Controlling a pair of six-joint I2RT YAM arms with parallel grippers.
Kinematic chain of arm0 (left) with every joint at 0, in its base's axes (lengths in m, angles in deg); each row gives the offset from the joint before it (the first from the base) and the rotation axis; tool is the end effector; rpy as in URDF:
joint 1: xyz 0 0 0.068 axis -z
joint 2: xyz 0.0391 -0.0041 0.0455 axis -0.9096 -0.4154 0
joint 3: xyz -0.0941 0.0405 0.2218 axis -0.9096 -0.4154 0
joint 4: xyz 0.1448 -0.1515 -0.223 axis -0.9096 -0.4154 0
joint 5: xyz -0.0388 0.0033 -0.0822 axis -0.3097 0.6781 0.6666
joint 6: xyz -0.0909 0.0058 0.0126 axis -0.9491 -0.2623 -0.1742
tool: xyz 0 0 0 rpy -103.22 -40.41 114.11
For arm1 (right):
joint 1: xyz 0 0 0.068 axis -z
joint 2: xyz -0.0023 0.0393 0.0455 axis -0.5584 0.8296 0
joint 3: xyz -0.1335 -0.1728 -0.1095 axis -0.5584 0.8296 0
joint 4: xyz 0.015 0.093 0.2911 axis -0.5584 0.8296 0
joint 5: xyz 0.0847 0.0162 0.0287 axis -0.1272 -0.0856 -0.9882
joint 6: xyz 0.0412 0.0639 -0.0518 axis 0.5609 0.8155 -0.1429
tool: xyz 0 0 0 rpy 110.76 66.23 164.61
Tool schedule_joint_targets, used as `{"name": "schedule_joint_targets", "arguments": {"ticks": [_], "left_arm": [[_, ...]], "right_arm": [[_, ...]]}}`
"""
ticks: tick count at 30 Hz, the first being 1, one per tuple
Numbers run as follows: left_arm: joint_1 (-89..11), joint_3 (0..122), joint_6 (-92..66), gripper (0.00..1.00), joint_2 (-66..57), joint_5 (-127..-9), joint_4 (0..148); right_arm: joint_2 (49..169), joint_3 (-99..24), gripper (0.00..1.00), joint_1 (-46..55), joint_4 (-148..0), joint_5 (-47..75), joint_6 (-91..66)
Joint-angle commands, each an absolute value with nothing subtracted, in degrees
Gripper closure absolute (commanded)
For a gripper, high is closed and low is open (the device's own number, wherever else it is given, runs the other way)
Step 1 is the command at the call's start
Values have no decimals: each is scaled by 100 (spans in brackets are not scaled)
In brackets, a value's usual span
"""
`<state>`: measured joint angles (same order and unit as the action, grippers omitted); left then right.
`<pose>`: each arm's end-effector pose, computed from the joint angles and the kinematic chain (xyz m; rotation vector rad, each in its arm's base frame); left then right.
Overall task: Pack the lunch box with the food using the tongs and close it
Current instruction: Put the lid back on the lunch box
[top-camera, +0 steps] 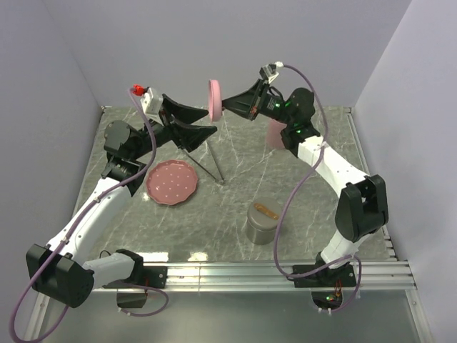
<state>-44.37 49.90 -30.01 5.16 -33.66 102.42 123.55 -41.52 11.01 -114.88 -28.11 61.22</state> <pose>0.2987 -0.1754 0.4205 0.6313 1.1769 -1.1603 0.3966 0.2359 0.3754 -0.1858 1.6032 1.9667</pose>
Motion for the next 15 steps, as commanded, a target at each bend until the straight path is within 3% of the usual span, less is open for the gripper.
{"name": "schedule_joint_targets", "arguments": {"ticks": [1,5,6,7,11,15], "left_arm": [[-4418,5324,-2816,25,598,-3588,9625],[-4427,5491,-2473,19,625,-3676,8843],[-4427,5596,-2359,6,642,-3624,8614],[-4427,5649,-2140,3,625,-3606,8420],[-4436,5947,-1831,1,598,-3904,7541],[-4454,6483,-1409,1,274,-4071,6128]], "right_arm": [[12013,-4753,100,1452,-9863,-3037,4522],[12074,-5551,100,1777,-7287,-2828,2265],[12205,-5797,100,1804,-6689,-2435,1285],[12302,-6339,100,1873,-6135,-2240,857],[13022,-7670,100,2014,-3718,-1071,-727],[13593,-8461,100,2252,-2914,-332,-1640]]}}
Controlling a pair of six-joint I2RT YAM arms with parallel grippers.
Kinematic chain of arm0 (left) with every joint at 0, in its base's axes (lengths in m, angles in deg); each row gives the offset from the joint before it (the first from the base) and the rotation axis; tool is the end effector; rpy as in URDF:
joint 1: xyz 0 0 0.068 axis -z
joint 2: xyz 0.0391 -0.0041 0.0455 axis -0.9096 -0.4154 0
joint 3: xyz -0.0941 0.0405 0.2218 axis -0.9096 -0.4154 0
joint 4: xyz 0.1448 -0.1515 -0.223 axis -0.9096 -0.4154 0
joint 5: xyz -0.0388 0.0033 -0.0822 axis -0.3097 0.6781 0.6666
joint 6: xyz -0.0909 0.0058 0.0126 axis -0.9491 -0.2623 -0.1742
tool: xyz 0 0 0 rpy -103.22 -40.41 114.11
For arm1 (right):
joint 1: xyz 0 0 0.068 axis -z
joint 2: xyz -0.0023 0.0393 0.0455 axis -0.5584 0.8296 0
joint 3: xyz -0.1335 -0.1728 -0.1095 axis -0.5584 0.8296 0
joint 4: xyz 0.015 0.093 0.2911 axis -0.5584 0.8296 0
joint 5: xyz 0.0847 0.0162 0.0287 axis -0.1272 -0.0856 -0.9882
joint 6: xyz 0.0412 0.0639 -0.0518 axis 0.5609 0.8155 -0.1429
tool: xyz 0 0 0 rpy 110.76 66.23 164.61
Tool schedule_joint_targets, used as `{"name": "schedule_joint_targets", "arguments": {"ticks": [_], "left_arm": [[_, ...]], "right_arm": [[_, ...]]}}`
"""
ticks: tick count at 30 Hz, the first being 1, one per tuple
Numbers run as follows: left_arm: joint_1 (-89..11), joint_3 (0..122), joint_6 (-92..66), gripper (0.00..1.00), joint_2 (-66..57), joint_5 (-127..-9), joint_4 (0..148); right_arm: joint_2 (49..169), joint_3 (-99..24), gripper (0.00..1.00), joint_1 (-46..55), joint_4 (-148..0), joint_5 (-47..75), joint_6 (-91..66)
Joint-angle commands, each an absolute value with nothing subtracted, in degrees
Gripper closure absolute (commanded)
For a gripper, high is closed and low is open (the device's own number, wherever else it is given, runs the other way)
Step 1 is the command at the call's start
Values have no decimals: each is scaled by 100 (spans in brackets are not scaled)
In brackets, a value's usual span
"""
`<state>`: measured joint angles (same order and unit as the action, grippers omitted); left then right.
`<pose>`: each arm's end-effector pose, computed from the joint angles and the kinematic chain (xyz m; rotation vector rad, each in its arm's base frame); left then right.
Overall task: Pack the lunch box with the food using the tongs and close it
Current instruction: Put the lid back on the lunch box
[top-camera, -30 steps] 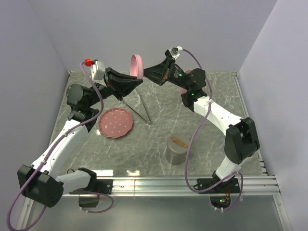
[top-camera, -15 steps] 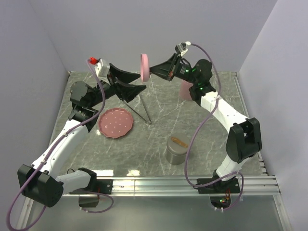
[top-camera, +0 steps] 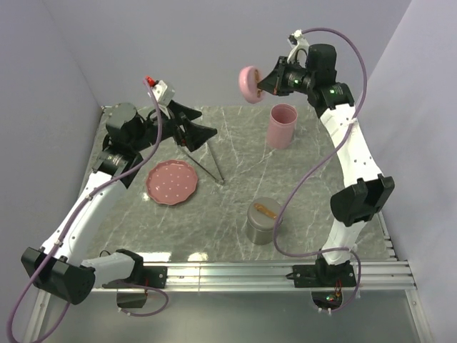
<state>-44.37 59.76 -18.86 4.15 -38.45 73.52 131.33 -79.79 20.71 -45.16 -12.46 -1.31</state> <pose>0.3119 -0.1748 0.4226 0.6092 1.4596 -1.0192 0.4571 0.1547 0.4347 -0.3525 1.8556 0.9148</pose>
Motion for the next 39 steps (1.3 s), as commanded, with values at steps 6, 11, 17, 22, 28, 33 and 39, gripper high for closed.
{"name": "schedule_joint_targets", "arguments": {"ticks": [6,11,17,22,28,33,39], "left_arm": [[-4576,6336,-1172,1,211,-4160,5869],[-4585,6177,-1040,1,273,-4195,5825],[-4603,6045,-1039,1,352,-4169,5913],[-4612,5992,-1083,1,370,-4116,5957],[-4629,5957,-1127,1,352,-4072,6010],[-4638,5940,-1127,1,343,-4072,6010],[-4656,5895,-1145,1,343,-4054,6027]], "right_arm": [[14202,-9306,100,2419,-2236,819,-2643],[14307,-9209,100,2498,-2333,1470,-3110],[14711,-9499,100,2586,-2148,1585,-3348],[14992,-9728,100,2586,-2051,1700,-3489],[15142,-9719,100,2586,-2288,1691,-3533],[15362,-9895,100,2568,-2271,1603,-3506],[15625,-9983,100,2568,-2219,1436,-3603]]}}
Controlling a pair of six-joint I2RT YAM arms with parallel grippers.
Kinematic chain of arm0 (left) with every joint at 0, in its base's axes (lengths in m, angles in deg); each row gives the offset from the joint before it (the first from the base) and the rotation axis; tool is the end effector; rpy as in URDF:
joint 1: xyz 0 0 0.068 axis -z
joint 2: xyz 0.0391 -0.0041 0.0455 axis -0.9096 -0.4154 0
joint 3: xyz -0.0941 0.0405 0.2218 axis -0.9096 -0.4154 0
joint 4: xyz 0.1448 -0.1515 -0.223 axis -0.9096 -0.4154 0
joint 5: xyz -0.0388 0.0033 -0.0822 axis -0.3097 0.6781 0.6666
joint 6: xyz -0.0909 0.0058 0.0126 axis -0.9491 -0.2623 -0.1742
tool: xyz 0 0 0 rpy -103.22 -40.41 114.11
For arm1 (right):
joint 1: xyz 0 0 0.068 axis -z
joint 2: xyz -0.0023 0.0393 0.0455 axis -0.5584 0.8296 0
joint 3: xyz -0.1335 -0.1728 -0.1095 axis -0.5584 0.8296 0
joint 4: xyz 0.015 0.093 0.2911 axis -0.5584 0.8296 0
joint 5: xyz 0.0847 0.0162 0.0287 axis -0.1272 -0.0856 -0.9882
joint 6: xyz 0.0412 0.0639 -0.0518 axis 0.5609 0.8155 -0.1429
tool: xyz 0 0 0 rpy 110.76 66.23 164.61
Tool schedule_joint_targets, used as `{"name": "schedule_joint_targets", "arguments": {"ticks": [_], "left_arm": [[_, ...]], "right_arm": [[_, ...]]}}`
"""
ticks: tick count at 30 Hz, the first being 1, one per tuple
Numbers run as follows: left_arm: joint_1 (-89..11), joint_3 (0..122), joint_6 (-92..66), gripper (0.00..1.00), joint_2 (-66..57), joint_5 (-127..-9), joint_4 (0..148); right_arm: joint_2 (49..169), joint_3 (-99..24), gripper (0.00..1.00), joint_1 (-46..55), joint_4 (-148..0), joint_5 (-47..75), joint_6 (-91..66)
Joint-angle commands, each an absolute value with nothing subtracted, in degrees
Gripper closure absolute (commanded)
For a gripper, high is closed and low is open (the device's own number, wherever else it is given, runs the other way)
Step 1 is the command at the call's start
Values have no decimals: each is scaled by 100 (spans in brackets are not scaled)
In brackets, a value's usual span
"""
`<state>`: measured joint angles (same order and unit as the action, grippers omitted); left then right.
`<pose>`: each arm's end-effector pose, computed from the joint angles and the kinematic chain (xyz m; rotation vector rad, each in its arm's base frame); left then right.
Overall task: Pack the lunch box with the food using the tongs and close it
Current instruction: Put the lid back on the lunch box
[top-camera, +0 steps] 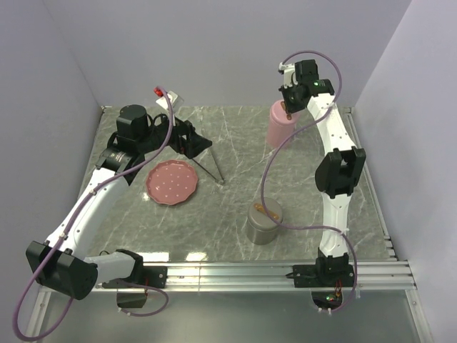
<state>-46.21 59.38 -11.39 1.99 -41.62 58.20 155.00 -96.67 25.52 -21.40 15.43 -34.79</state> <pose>0.3295 -0.1651 0.3695 0.5934 1.7376 -0.9029 0.5449 0.0892 0.2865 -0.5409 2.3020 0.0606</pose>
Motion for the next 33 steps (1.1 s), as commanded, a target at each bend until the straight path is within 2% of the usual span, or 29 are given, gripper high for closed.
{"name": "schedule_joint_targets", "arguments": {"ticks": [1,5,6,9,10,12,15,23,28,33], "left_arm": [[-4656,5887,-1145,1,352,-4063,6036],[-4664,5860,-1163,1,370,-4028,6071],[-4664,5852,-1171,1,370,-4028,6071],[-4673,5834,-1171,1,370,-3984,6063],[-4673,5834,-1163,1,361,-3984,6062],[-4673,5834,-1171,0,370,-3975,6045],[-4682,5825,-1180,1,370,-3958,6054],[-4691,5781,-1198,1,370,-3931,6071],[-4700,5825,-1180,1,352,-3922,6054],[-4700,5843,-1189,1,326,-3905,6054]], "right_arm": [[15695,-10009,100,2568,-2192,1419,-3620],[15775,-10036,99,2568,-2183,1401,-3638],[15766,-10027,92,2577,-2200,1401,-3621],[15723,-9922,81,2568,-2297,1401,-3559],[15688,-9913,69,2560,-2315,1409,-3524],[15635,-9895,57,2568,-2358,1401,-3489],[15460,-9808,51,2568,-2498,1366,-3383],[15019,-9245,52,2577,-3184,1172,-3085],[15449,-9788,53,2577,-2957,1137,-3041],[15634,-9676,53,2604,-3070,1181,-3023]]}}
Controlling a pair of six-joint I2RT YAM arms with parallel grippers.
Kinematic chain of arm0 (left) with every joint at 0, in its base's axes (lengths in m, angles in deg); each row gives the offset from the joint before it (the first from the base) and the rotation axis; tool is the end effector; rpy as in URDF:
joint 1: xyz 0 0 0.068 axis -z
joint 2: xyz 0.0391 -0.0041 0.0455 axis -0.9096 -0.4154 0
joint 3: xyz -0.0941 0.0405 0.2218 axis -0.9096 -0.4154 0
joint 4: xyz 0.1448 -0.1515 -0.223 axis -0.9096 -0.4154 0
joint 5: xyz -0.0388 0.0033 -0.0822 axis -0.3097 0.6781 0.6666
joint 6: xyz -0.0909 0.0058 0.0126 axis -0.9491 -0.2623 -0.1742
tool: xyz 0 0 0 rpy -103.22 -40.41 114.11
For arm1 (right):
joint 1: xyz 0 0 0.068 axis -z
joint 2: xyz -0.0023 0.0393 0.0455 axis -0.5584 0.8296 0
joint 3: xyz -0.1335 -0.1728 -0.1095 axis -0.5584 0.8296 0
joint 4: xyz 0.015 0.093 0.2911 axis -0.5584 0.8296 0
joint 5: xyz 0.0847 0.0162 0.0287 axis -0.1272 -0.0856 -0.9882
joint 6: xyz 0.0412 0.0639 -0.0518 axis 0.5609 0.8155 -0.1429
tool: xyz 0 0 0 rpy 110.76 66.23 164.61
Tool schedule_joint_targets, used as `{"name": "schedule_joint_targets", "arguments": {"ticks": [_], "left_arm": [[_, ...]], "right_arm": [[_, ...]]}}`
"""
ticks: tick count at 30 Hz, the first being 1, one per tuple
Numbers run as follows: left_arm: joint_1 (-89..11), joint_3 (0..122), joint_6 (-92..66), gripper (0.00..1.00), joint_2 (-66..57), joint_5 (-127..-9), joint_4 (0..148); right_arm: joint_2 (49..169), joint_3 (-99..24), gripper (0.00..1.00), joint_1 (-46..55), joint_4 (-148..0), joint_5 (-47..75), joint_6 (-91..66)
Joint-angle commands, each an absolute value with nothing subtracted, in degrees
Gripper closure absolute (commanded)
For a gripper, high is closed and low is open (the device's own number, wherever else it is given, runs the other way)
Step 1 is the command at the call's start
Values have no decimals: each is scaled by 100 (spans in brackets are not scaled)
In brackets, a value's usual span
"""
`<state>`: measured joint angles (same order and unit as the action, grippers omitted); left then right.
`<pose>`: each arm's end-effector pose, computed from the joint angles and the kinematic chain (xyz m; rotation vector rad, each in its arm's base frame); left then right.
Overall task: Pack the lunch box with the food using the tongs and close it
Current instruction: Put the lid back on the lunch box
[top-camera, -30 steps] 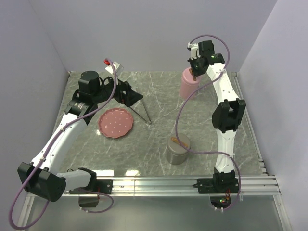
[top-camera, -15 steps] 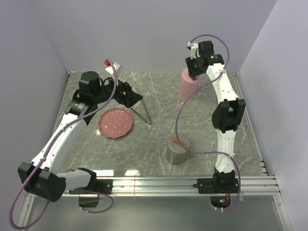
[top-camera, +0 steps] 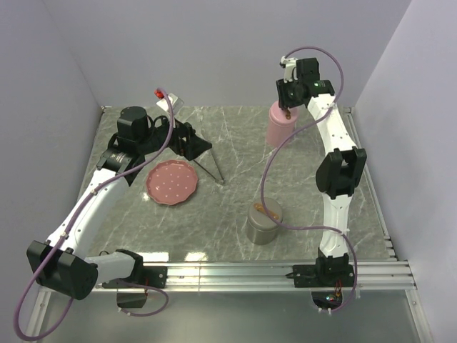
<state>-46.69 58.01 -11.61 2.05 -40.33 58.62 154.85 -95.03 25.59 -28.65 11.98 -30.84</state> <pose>0.3301 -0.1637 0.3608 0.5971 1.7519 -0.9219 0.5563 0.0952 0.2915 -0.4779 2.2112 0.1536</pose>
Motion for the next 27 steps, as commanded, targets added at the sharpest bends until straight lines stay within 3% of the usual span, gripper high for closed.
{"name": "schedule_joint_targets", "arguments": {"ticks": [1,17,27], "left_arm": [[-4700,5843,-1180,1,308,-3905,6045],[-4708,5860,-1268,1,185,-3826,6098],[-4717,5790,-1277,1,176,-3861,6124]], "right_arm": [[15661,-9667,53,2621,-3079,1172,-3014],[16180,-9755,52,2911,-3044,504,-2557],[15811,-8973,48,2867,-3097,425,-2891]]}}
